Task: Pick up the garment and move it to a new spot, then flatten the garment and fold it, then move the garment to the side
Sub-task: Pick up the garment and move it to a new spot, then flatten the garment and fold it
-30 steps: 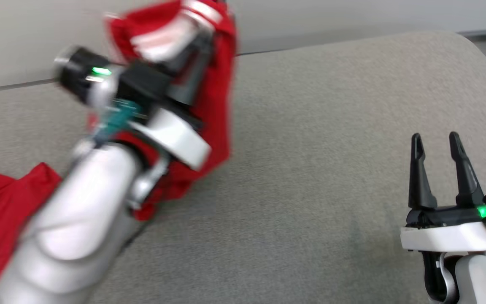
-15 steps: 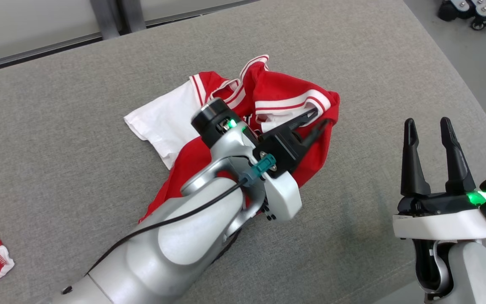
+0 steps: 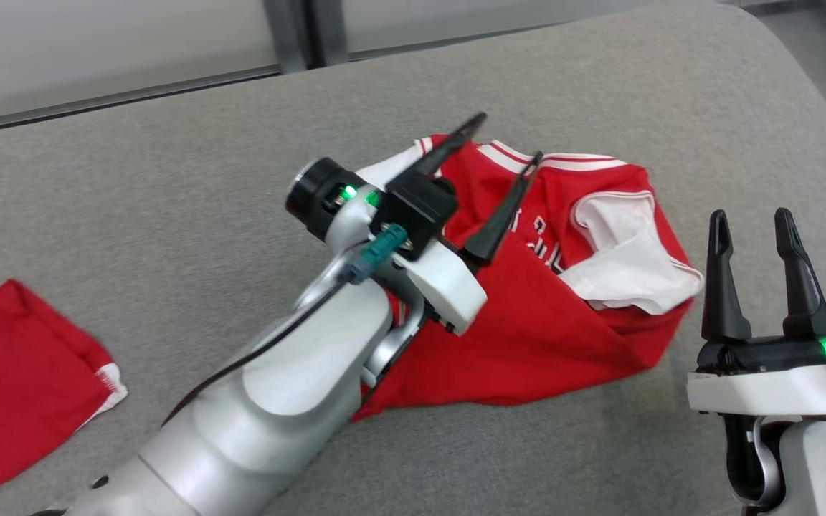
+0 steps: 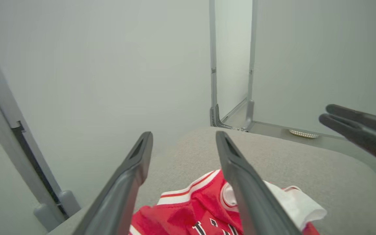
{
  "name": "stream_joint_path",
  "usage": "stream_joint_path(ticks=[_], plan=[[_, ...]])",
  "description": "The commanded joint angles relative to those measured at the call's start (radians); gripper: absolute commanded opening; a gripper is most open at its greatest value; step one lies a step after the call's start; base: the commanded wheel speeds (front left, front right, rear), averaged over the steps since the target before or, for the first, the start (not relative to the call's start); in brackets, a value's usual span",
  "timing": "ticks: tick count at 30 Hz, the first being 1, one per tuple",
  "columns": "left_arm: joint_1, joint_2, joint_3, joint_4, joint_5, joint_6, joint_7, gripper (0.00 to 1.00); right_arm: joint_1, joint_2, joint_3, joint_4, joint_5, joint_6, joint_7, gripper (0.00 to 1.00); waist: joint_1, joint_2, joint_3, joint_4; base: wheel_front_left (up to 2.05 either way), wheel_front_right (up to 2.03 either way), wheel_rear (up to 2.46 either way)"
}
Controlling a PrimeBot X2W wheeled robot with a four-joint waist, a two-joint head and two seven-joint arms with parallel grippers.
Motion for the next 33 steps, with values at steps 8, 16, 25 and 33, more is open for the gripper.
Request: stream_joint_path(ticks=[8, 16, 25, 33], plan=[[0.201, 0.143, 0.243, -0.171, -0.015, 0.042, -0.018, 1.00, 0.064, -0.002, -0.005, 0.018, -0.071, 0.000, -0.001, 1.00, 0.0000, 0.0000, -0.131, 0.233, 0.00, 0.00, 0.00], [0.608, 0.162, 0.522, -0.389, 0.031, 0.030, -0.017, 1.00, 0.131, -0.002, 0.004, 0.050, -0.068, 0.000, -0.001, 1.00, 0.0000, 0.0000, -0.189, 0.289, 0.00, 0.00, 0.00], [0.830, 0.041, 0.707, -0.395, 0.134, -0.080, -0.017, 1.00, 0.178, -0.002, 0.016, 0.092, -0.070, 0.000, -0.001, 1.00, 0.0000, 0.0000, -0.244, 0.297, 0.00, 0.00, 0.00], [0.794, 0.008, 0.727, -0.356, 0.204, -0.149, -0.017, 1.00, 0.132, -0.002, 0.014, 0.151, -0.102, 0.000, -0.001, 1.00, 0.0000, 0.0000, -0.207, 0.320, 0.00, 0.00, 0.00]])
